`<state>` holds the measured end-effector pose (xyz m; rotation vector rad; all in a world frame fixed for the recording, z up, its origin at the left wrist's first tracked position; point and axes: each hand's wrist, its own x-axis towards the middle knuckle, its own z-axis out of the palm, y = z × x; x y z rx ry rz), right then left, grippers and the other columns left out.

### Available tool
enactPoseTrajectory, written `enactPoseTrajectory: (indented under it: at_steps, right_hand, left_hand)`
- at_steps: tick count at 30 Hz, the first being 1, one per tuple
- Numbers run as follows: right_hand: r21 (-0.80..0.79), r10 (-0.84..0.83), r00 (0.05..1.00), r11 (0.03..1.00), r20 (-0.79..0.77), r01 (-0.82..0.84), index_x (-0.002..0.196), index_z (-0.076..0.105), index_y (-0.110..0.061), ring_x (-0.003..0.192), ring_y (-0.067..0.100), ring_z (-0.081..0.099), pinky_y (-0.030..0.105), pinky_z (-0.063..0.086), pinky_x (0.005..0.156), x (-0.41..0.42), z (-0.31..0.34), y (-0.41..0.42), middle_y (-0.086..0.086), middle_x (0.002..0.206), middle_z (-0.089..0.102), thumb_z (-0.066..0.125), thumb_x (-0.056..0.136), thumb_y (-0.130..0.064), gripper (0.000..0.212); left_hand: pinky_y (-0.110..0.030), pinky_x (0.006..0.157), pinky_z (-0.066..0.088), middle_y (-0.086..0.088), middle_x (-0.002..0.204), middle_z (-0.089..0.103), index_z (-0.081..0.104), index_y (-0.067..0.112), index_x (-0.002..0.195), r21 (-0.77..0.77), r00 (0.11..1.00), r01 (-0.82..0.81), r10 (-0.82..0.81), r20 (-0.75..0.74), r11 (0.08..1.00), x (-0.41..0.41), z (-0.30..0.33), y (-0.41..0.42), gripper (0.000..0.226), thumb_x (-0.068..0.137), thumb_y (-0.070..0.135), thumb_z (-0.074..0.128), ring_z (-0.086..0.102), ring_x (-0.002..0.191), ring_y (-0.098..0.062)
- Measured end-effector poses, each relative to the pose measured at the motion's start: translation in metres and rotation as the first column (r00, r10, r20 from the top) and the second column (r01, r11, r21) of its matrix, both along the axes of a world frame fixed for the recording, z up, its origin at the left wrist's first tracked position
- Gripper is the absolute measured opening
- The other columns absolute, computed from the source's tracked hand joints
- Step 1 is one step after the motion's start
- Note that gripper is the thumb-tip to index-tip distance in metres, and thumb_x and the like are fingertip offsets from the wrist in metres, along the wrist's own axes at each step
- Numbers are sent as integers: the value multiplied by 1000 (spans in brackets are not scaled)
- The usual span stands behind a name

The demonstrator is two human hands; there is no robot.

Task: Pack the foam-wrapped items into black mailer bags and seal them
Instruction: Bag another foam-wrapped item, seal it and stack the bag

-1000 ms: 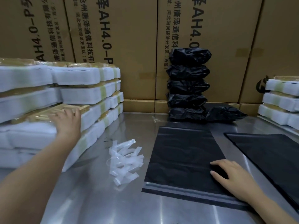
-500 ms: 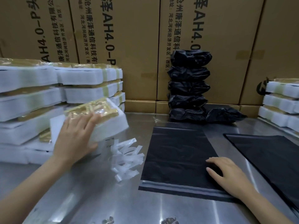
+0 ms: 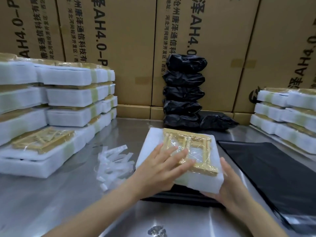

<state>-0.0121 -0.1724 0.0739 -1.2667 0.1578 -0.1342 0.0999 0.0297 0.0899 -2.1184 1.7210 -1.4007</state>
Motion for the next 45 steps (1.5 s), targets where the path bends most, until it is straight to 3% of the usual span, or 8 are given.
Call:
enactPoseTrajectory:
  at_steps: [5,9,13,16,22,26,39,45]
  right_hand:
    - [214,-151,986,968,66,133,105,73,-25,89,25,72,37,58,64,4,0,-12,9,107,72,62,75,-42,37]
    - [537,-306,950,812,59,228,116,66,-19,81,27,71,39,59,69,7,-4,-21,9,103,72,52,86,-37,37]
    - [604,-398,917,736,19,307,123,59,-19,99,29,67,40,54,81,1,-4,-33,8,112,69,58,84,-39,43]
    - [631,-412,911,707,0,320,117,58,-19,108,29,64,41,53,85,-2,-4,-34,9,115,68,61,83,-37,38]
    - [591,-355,935,757,17,277,122,58,-20,100,32,66,39,60,68,-1,-5,-27,10,111,68,64,78,-34,46]
    - [566,-310,950,789,28,240,126,57,-18,98,34,66,42,59,74,-2,-5,-23,13,111,68,68,71,-31,57]
    - [585,-355,935,759,7,284,115,61,-22,93,32,67,38,58,64,-3,-5,-22,9,105,68,63,81,-31,35]
    - [596,-356,935,750,0,286,122,58,-20,93,31,65,37,59,65,-4,-4,-20,9,106,67,61,82,-33,41]
  left_hand:
    - [-43,109,30,3,141,36,32,33,138,-193,1000,-6,7,4,981,3,-6,-27,77,68,15,59,38,130,-20]
    - [-38,104,35,1,127,38,39,22,127,-494,903,-20,-197,-382,869,-1,-17,-37,61,72,21,66,40,119,-18]
    - [-28,98,43,24,121,48,51,37,124,-93,502,22,-91,-860,995,13,-29,-31,42,84,48,62,44,114,5]
    - [-27,101,41,25,126,50,53,39,125,118,446,23,96,-890,993,24,-39,-28,47,82,54,62,44,117,6]
    - [-28,93,45,22,123,56,61,34,118,196,574,0,161,-803,981,25,-34,-37,33,89,50,55,51,113,0]
    - [-23,85,45,19,119,61,64,33,114,192,627,-12,157,-763,981,25,-33,-41,27,92,44,53,55,108,-2]
    - [-23,101,40,19,128,57,63,30,121,140,491,26,110,-864,990,29,-41,-41,38,87,47,61,49,118,1]
    - [-20,98,40,15,127,60,66,25,119,121,541,23,89,-836,992,26,-41,-40,30,92,36,58,51,118,-2]
